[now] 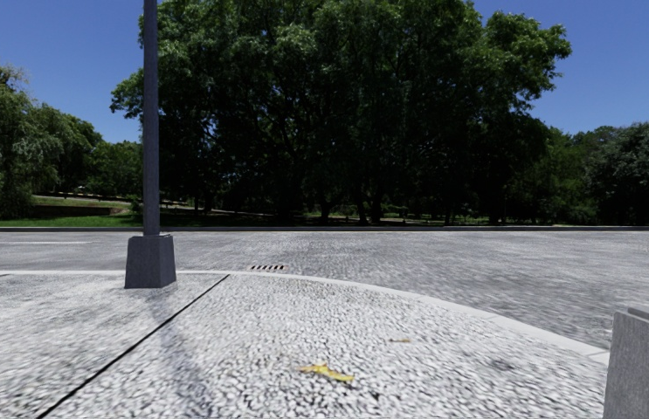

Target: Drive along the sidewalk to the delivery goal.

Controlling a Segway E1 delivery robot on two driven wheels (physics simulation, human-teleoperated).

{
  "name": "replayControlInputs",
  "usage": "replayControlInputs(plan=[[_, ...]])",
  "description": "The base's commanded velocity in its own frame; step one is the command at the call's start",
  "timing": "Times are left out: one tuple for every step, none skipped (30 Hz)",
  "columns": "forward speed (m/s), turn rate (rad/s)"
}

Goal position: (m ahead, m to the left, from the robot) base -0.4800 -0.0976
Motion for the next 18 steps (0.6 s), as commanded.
replayControlInputs(plan=[[0.0, 0.0], [0.0, 0.0], [0.0, 0.0], [0.0, 0.0], [0.0, 0.0], [0.0, 0.0], [0.0, 0.0], [0.0, 0.0], [0.0, 0.0], [0.0, 0.0], [0.0, 0.0], [0.0, 0.0], [0.0, 0.0], [0.0, 0.0], [0.0, 0.0], [0.0, 0.0], [0.0, 0.0], [0.0, 0.0]])
